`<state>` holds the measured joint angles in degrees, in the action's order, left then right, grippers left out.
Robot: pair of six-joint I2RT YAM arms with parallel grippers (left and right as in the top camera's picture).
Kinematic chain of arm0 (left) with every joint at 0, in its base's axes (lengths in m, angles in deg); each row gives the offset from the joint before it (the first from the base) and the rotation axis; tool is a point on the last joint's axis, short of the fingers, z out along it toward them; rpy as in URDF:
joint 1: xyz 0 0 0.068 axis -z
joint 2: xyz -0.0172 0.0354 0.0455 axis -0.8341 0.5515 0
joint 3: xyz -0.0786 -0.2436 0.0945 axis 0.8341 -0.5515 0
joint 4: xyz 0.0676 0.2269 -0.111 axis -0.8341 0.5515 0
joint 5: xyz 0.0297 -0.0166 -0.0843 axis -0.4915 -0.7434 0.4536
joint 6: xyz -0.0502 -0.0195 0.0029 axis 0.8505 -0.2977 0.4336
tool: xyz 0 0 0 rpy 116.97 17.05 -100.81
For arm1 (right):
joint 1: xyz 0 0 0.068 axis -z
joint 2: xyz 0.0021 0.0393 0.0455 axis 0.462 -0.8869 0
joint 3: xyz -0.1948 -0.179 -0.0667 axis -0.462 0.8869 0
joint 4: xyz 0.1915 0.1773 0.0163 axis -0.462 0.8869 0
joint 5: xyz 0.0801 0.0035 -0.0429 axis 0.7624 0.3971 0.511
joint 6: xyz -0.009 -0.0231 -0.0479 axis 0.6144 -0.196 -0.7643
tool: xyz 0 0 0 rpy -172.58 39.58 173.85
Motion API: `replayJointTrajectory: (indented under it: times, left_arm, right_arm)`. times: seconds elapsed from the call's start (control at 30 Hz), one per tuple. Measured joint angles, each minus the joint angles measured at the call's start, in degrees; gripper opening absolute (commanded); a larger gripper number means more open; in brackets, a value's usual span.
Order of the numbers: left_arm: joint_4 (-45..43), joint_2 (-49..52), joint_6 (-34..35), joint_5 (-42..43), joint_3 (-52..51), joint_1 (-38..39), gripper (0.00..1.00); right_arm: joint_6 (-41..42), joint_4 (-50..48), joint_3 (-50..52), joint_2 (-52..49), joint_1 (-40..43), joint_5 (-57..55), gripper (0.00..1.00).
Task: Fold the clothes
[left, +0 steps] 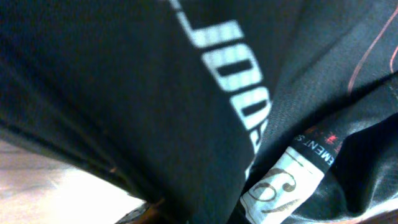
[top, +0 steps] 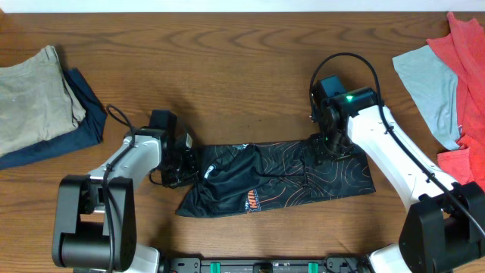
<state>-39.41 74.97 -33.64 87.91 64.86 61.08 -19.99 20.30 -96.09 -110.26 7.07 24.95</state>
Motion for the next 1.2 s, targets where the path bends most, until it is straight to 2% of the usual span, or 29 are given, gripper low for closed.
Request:
replayJointTrajectory:
  times: [0.23, 0.47, 0.63, 0.77, 0.9, 1.2]
  left_arm:
    - [5.6, -0.1, 0.0, -3.7, 5.0, -7.4, 0.06]
    - [14.4, -1.0, 0.0, -8.2, 17.4, -17.6, 0.06]
    - [21.9, -1.2, 0.0, -9.4, 24.4, -17.6, 0.06]
    - [25.9, -1.5, 0.9, -9.5, 27.5, -11.1, 0.06]
    - [26.0, -2.0, 4.4, -9.4, 27.9, 0.2, 0.06]
    - [13.2, -1.7, 16.5, -9.3, 28.0, 29.5, 0.08]
  right_arm:
    - [1.4, 1.0, 0.0, 0.2, 1.7, -4.5, 0.64]
    - [1.1, 1.1, 0.0, 3.1, 10.4, -6.8, 0.68]
    - [0.0, 1.6, 0.0, 4.0, 15.1, -7.5, 0.69]
    - [-0.3, 1.6, 0.0, 4.0, 16.7, -7.5, 0.69]
    - [-0.3, 1.6, 0.0, 4.0, 17.4, -7.5, 0.69]
    - [-0.8, 1.7, 0.0, 4.0, 17.6, -7.6, 0.69]
